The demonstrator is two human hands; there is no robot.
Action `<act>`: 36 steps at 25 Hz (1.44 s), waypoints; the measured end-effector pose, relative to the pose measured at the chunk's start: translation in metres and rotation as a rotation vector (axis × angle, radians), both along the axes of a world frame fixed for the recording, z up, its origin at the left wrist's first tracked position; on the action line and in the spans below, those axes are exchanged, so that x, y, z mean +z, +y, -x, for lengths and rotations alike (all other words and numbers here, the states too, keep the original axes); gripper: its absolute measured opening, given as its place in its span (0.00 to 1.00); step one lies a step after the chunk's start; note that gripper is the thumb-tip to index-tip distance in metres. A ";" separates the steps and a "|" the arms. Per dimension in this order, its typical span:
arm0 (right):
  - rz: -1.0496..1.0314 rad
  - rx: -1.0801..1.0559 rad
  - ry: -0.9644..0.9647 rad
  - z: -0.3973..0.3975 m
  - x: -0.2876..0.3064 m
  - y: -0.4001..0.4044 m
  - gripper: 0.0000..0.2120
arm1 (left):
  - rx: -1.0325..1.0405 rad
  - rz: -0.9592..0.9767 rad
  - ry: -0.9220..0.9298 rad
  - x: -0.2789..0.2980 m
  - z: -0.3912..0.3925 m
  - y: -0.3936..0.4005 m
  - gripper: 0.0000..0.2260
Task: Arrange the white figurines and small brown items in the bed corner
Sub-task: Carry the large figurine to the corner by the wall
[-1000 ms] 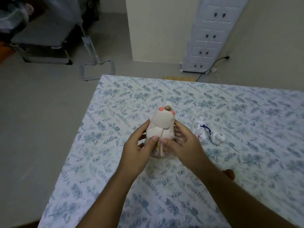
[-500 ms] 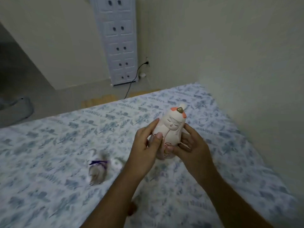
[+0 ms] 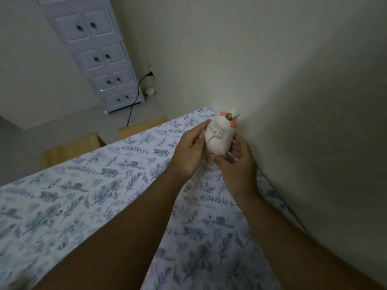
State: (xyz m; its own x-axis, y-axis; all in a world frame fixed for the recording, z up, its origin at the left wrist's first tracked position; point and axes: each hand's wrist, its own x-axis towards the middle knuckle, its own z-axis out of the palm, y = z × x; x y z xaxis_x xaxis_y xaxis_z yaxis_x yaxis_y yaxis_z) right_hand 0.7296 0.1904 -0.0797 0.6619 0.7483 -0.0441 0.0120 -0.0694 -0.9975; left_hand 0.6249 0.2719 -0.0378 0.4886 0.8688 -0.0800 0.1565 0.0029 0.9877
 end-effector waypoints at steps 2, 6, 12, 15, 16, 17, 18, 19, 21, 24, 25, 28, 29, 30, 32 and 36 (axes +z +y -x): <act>-0.005 -0.075 -0.002 -0.011 -0.009 0.016 0.29 | -0.010 0.025 0.019 -0.012 -0.017 0.022 0.16; -0.033 -0.132 -0.027 -0.013 -0.021 0.031 0.28 | 0.004 0.057 0.026 -0.021 -0.026 0.038 0.15; -0.039 -0.141 -0.101 -0.005 -0.028 0.031 0.29 | 0.044 -0.006 0.020 -0.044 -0.029 0.037 0.17; -0.039 -0.105 -0.119 -0.008 -0.029 0.029 0.28 | 0.062 -0.037 -0.010 -0.047 -0.033 0.034 0.18; -0.034 -0.098 -0.125 -0.008 -0.029 0.029 0.28 | 0.059 -0.034 -0.022 -0.047 -0.033 0.033 0.18; -0.028 -0.094 -0.130 -0.008 -0.029 0.029 0.28 | 0.051 -0.021 -0.031 -0.046 -0.033 0.032 0.17; -0.023 -0.090 -0.132 -0.009 -0.030 0.029 0.29 | 0.050 0.002 -0.035 -0.043 -0.032 0.031 0.17; -0.013 -0.080 -0.138 -0.011 -0.030 0.028 0.29 | 0.053 0.024 -0.028 -0.040 -0.030 0.030 0.17; 0.066 -0.047 -0.239 -0.013 -0.030 0.022 0.30 | 0.083 0.023 0.047 -0.033 -0.014 0.020 0.17; 0.256 -0.039 -0.456 0.001 -0.026 -0.004 0.31 | 0.148 -0.070 0.228 -0.027 0.036 -0.007 0.18; 0.286 -0.031 -0.505 0.012 -0.023 -0.014 0.31 | 0.174 -0.092 0.272 -0.026 0.058 -0.020 0.19; 0.325 0.104 -0.614 0.070 -0.012 -0.044 0.28 | 0.251 -0.141 0.433 -0.026 0.140 -0.067 0.21; 0.330 0.188 -0.640 0.096 -0.009 -0.051 0.27 | 0.270 -0.158 0.493 -0.027 0.171 -0.084 0.21; 0.336 0.273 -0.668 0.122 -0.008 -0.058 0.27 | 0.289 -0.165 0.545 -0.028 0.201 -0.101 0.22; 0.338 0.437 -0.726 0.183 -0.006 -0.074 0.26 | 0.325 -0.155 0.638 -0.026 0.264 -0.137 0.23; 0.298 0.707 -0.800 0.295 -0.008 -0.109 0.26 | 0.381 -0.184 0.780 -0.019 0.363 -0.195 0.29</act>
State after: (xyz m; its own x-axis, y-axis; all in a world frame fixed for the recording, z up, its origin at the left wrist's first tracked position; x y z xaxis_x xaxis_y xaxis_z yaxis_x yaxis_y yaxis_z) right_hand 0.4349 0.0818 -0.0875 0.0076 0.9993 -0.0359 0.7768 -0.0285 -0.6291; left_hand 0.2615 0.0773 -0.0565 0.0279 0.9933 -0.1125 0.8062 0.0442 0.5901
